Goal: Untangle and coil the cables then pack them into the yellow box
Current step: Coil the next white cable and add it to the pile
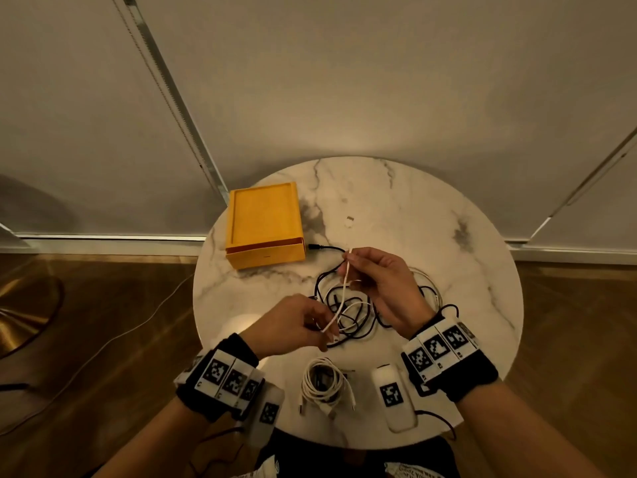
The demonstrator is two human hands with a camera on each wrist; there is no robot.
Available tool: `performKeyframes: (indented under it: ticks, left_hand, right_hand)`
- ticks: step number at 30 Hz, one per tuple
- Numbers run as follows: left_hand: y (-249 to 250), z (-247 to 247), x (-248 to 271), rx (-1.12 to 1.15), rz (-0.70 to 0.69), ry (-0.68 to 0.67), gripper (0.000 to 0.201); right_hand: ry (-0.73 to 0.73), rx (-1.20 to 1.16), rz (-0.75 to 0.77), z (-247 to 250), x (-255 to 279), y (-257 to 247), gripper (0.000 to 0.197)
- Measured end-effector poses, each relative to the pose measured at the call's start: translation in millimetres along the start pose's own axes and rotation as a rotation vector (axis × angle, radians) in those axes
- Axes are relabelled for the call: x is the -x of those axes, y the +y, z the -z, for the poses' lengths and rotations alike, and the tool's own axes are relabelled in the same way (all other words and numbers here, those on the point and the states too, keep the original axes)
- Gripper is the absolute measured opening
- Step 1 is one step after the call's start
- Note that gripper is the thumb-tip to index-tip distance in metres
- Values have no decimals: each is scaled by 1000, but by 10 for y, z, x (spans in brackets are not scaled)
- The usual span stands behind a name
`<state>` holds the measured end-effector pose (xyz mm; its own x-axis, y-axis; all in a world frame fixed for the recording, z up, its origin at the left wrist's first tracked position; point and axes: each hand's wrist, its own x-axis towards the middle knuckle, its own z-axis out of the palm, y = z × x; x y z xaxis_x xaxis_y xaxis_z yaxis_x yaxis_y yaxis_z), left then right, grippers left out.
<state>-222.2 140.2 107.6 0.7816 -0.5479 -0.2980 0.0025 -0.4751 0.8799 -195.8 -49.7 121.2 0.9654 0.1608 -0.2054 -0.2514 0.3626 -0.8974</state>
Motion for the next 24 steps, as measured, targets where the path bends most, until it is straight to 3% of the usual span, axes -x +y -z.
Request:
performKeyframes:
  ticks: [3,10,14,17,21,24]
  left_hand:
    - [58,-120,-20,40,-8,-4,6]
    - [247,-233,83,642,98,-28,20]
    - [205,-286,59,590,55,63,17]
    - [181,-282,9,618,50,137,24]
    - [283,-210,10,585,58,123,26]
    - [394,-163,45,501,13,110,30]
  right_hand:
    - [-88,45,-48,-4,57,34,10]
    - [-112,-95,-72,57,114,77,13]
    - [-137,-18,-59,88,131,102,13]
    - [-100,170,6,105,167,48,14]
    - [56,407,173,164,178,-78,19]
    - [119,613,350,182,217,-86,6]
